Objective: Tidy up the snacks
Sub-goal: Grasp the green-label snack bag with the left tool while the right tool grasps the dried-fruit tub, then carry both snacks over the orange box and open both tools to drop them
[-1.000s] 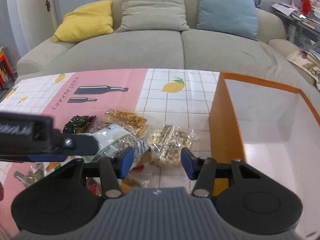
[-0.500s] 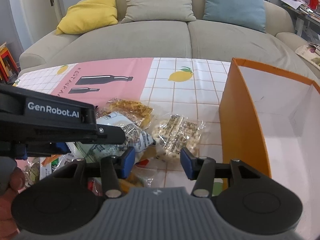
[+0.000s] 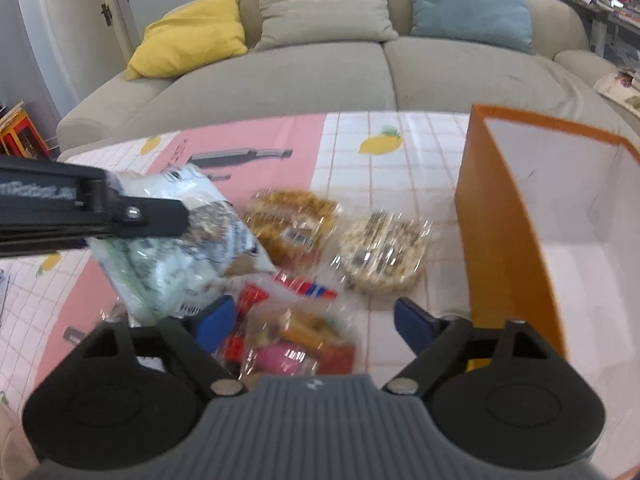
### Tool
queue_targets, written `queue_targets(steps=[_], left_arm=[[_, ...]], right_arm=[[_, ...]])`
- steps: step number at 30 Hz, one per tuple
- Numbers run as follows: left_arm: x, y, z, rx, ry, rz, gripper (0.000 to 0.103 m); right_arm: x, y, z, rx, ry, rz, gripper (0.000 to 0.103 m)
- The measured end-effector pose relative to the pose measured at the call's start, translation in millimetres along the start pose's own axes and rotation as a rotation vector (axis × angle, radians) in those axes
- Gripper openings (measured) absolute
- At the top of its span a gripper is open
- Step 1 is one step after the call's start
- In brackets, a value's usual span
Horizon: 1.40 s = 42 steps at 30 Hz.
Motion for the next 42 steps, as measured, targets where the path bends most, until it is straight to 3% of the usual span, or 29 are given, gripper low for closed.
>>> queue_targets(steps=[8,11,14,24,29,37,42], left_arm=[[17.4,1.4,-24.5,0.044,-0.037,0.029,0.032],[17.4,-2.6,-26.4,0.075,-0.058,0.026,0.032],[16.4,-6.5,-30.6,0.109,-0.071,0.037,0.032],[15.8,-19.4,-39.1,0.177,-0.074,0.031,0.039],[12.6,-6.6,-39.4,0.126,-0.082,0.026,0.032],[-3.7,33.2,-26.6,0.053,-0.128,0.027,0.031],[-27.3,63.9,-10.9,0.009,-0.158,-0.033,0.031]], right_arm=[[3.0,-20.7,-16.2,0.077,-0.047,-0.011,0.093],[-0.3,-29.4,-17.6,0.1,-0.06,-0.019,0.088],[-5.1,-36.7,-20.8,0.129,-0.08,-0.022,0.074],[-7.1,-36.4,-22.8,0.12,-0.085,0.013,0.062],[-7.0,-24.3,-20.3,0.105,-0.082,0.021,0.061],[-2.2,21.3,-3.7,0.047,-0.056,0.07,0.061],[-6.0,64.6,13.7,0.003,-0.04,0.139,0.061]])
Point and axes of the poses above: each gripper's, at about its wrist camera, not at the fingertips, and y roughly against the way its jaws point, x to its left, z to its top, the point moved 2 cm from there along -y, roughly the way its jaws point, and after that the axes turned 12 degrees about z, right-handed, at the moved point
